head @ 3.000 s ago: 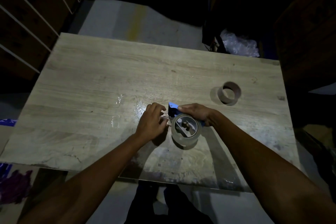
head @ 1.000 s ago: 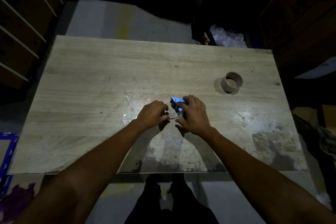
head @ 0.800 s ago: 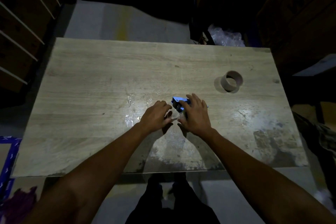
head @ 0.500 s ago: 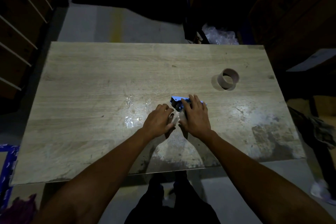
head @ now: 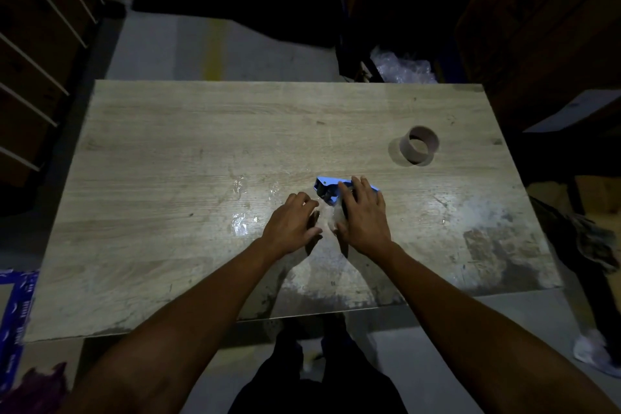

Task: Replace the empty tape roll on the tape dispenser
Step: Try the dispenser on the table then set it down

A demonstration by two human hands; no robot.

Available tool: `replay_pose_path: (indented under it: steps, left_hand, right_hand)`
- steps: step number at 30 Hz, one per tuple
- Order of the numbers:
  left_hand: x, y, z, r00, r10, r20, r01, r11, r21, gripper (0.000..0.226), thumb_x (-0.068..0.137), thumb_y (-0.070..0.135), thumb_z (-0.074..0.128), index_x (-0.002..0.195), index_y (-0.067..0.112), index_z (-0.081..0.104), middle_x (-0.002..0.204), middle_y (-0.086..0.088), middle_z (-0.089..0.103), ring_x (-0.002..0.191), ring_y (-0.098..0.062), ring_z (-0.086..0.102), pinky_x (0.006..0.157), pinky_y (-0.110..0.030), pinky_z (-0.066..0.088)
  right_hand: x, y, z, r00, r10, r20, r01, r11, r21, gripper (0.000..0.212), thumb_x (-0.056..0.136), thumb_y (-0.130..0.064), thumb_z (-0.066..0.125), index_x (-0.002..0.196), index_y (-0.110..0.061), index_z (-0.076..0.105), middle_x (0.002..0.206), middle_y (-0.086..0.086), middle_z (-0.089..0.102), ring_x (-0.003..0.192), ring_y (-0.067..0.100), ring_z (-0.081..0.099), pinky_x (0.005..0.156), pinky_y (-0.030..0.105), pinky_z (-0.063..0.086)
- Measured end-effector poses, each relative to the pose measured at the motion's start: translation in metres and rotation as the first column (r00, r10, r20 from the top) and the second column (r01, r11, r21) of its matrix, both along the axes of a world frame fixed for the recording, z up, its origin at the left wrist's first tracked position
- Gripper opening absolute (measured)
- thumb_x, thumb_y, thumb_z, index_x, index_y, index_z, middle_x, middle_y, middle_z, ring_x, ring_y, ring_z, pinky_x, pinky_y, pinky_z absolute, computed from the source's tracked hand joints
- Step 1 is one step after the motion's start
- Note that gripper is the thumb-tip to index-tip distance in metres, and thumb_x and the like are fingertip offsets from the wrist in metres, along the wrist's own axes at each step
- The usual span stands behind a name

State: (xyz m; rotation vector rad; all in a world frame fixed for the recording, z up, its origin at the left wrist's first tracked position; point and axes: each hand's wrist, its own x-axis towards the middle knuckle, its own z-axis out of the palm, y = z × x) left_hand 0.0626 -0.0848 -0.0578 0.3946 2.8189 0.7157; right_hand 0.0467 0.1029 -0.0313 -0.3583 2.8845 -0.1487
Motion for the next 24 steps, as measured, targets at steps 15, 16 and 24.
replay_pose_path:
  steps: [15, 16, 24]
  left_hand:
    - [0.0028, 0.0013, 0.0055, 0.999, 0.038, -0.004, -0.038, 0.999, -0.008, 0.053, 0.085, 0.038, 0.069, 0.130, 0.015, 0.054, 0.128, -0.006, 0.051, 0.115, -0.024, 0.048, 0.078, -0.038, 0.053]
    - [0.0031, 0.0015, 0.0059, 0.999, 0.041, -0.003, -0.041, 0.999, -0.012, 0.052, 0.085, 0.038, 0.069, 0.130, 0.015, 0.054, 0.128, -0.006, 0.051, 0.116, -0.024, 0.048, 0.077, -0.038, 0.053]
    - [0.0083, 0.0065, 0.0047, 0.997, 0.074, -0.005, -0.074, 0.997, -0.023, 0.047, 0.085, 0.036, 0.068, 0.126, 0.017, 0.056, 0.126, -0.004, 0.051, 0.114, -0.023, 0.048, 0.076, -0.037, 0.053]
  right_hand:
    - [-0.0016, 0.0051, 0.0042, 0.999, 0.041, -0.013, -0.041, 0.999, -0.026, 0.082, 0.084, -0.036, 0.069, 0.152, -0.018, 0.028, 0.160, 0.016, 0.022, 0.150, 0.034, 0.015, 0.118, 0.057, 0.019]
    - [-0.0016, 0.0056, 0.0041, 0.999, 0.041, -0.013, -0.042, 0.999, -0.029, 0.081, 0.084, -0.036, 0.069, 0.152, -0.018, 0.028, 0.160, 0.016, 0.023, 0.149, 0.034, 0.016, 0.118, 0.057, 0.020]
    - [0.0025, 0.0058, 0.0002, 0.998, 0.067, 0.008, -0.067, 0.998, -0.010, 0.075, 0.087, -0.030, 0.062, 0.152, -0.019, 0.026, 0.161, 0.013, 0.021, 0.150, 0.032, 0.013, 0.117, 0.053, 0.023]
